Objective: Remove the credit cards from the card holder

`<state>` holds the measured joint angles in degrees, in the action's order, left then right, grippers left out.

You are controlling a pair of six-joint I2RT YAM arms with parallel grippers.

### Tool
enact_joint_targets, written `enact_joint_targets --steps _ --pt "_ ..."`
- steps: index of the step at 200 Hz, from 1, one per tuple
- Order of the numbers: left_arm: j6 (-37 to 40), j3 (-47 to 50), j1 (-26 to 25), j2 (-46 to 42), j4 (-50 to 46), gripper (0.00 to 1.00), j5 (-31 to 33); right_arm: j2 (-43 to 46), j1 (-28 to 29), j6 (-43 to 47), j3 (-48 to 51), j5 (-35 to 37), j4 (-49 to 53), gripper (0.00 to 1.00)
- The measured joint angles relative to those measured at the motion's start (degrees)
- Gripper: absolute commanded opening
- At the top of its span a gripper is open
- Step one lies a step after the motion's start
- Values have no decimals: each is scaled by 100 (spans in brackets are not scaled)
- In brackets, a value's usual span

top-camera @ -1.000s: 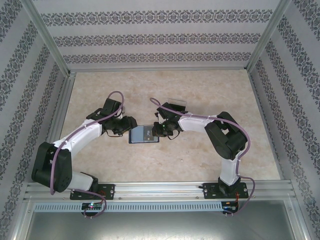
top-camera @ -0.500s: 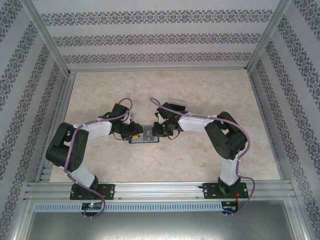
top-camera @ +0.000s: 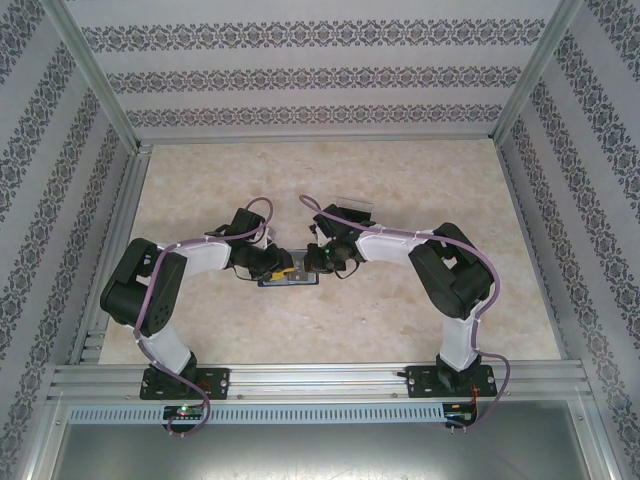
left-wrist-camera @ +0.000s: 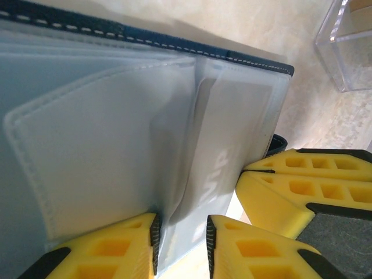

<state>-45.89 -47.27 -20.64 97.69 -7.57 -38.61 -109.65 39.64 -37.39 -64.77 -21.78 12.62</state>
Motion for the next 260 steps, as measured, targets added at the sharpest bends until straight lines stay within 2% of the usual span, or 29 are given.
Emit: enact_joint_targets --steps 55,83,105,115,120,139,170,260 --pt "7 -2 0 -39 -24 31 24 -2 -2 0 -2 0 0 11" --pt "140 -138 0 -216 -411 33 299 -2 -4 2 -2 0 0 12" --pt "332 -219 37 -507 -732 33 590 9 -15 0 -2 2 -4 20" --pt "404 -219 74 -632 -868 33 678 35 -15 20 -2 -2 -4 43" --pt "448 -219 103 -682 -933 33 728 57 -15 4 -2 0 -4 47" --pt "564 -216 234 -745 -1108 33 881 190 -15 2 -2 7 -4 43" --pt "656 -116 352 -743 -1290 32 1086 223 -13 -2 -13 7 0 43" --pt "669 44 352 -490 -1329 28 1099 236 -13 7 -13 308 245 43"
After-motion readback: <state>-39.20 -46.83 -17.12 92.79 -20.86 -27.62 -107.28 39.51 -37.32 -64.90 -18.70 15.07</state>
